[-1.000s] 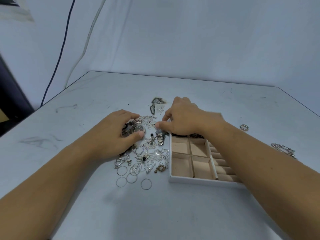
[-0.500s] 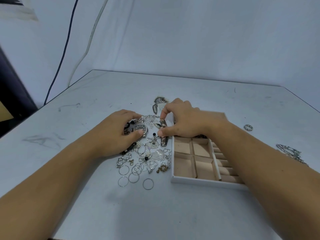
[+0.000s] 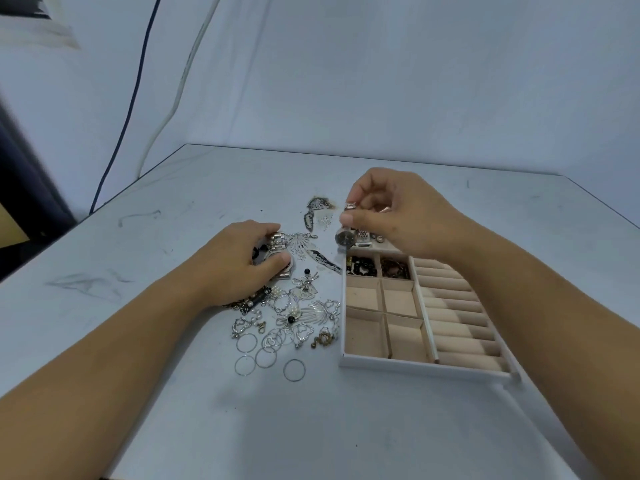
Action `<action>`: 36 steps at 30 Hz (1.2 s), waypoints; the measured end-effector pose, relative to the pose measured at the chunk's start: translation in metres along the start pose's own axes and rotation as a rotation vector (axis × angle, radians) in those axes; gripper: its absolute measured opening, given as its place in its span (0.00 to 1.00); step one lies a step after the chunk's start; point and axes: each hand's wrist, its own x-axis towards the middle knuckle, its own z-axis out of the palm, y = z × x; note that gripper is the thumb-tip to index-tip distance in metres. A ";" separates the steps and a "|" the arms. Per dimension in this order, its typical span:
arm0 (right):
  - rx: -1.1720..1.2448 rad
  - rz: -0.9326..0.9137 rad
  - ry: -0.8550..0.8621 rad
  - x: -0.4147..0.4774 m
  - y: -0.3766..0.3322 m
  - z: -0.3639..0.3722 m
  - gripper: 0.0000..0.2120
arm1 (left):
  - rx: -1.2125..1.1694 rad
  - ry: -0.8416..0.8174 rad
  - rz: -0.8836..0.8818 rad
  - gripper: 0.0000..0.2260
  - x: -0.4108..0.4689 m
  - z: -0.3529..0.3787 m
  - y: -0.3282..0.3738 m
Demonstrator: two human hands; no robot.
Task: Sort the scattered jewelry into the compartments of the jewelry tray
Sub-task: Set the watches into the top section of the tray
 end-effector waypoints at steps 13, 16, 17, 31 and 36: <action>0.018 -0.010 0.210 -0.038 0.030 -0.017 0.09 | -0.126 0.073 0.027 0.09 0.002 0.003 0.002; 0.055 -0.003 0.223 -0.038 0.034 -0.012 0.08 | -0.146 0.109 -0.039 0.07 0.005 0.004 0.003; 0.064 -0.003 0.225 -0.038 0.035 -0.011 0.08 | -0.168 0.120 -0.067 0.07 0.006 0.004 0.003; 0.101 -0.029 0.233 -0.038 0.038 -0.005 0.08 | -0.456 0.244 -0.134 0.04 0.008 -0.001 0.016; 0.150 -0.031 0.235 -0.039 0.038 -0.005 0.08 | -0.582 0.325 -0.086 0.06 0.005 -0.006 0.026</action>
